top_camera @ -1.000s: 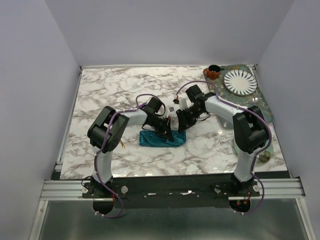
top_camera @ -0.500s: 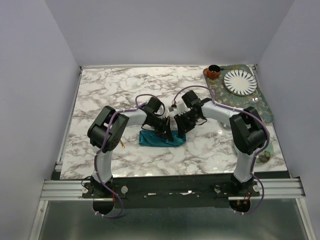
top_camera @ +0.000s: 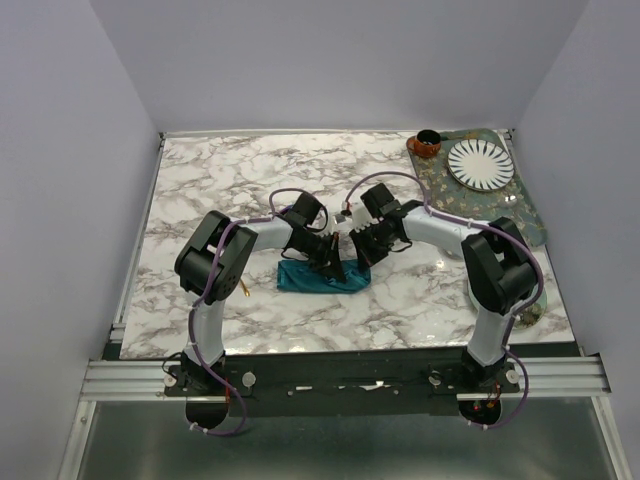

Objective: Fold the napkin into a case and place the utensils inside
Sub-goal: Stuff the top corner of the smaller-rectangle-folded napkin into the folded napkin.

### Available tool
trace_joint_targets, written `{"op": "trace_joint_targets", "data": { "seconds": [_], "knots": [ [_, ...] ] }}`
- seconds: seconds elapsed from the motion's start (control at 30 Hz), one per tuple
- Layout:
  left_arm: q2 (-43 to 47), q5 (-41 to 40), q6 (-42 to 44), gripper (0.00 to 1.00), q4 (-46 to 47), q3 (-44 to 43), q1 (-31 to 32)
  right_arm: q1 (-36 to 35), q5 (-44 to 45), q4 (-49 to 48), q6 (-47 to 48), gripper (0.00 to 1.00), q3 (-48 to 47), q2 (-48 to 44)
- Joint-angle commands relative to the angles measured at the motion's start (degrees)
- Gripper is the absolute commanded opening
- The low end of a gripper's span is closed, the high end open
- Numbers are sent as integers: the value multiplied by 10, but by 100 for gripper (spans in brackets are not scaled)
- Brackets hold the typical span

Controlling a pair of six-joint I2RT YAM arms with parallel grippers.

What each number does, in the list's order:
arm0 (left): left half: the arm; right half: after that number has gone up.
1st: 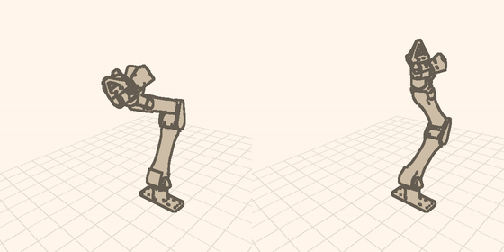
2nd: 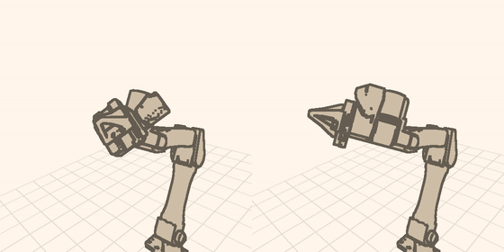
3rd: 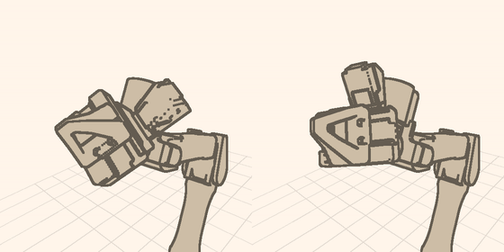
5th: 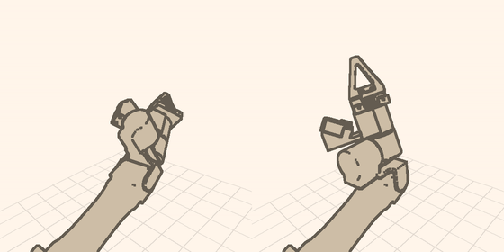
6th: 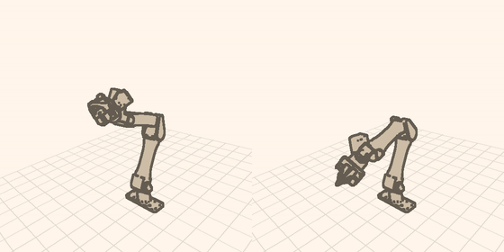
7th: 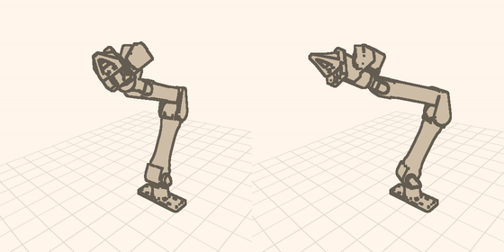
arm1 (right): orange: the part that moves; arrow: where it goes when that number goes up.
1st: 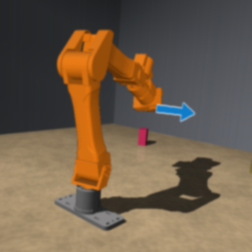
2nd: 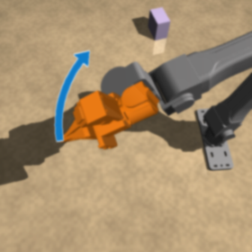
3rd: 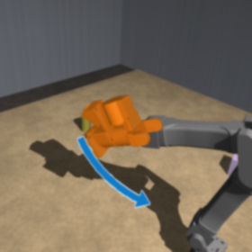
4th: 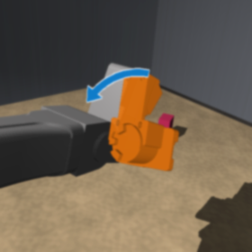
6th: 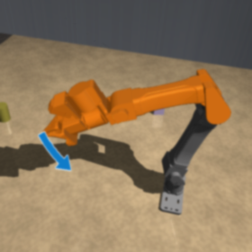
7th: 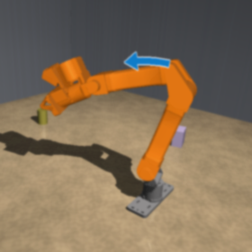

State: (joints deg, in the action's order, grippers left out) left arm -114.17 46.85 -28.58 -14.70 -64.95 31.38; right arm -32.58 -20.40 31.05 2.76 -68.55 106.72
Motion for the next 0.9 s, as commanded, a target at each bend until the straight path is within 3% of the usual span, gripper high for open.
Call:
{"op": "trace_joint_targets", "data": {
  "seconds": [0.0, 0.53, 0.87],
  "knots": [
    [-24, -50, 21, 0, -22, 5, -5, -4, 17, -7, -7, 1, 4, -55],
    [21, -37, 12, 0, 23, -11, -4, -5, -22, 24, 5, 1, -10, -40],
    [-11, -26, 13, 0, 14, -60, -4, -4, -21, 25, 13, 1, -7, -47]
  ]
}}
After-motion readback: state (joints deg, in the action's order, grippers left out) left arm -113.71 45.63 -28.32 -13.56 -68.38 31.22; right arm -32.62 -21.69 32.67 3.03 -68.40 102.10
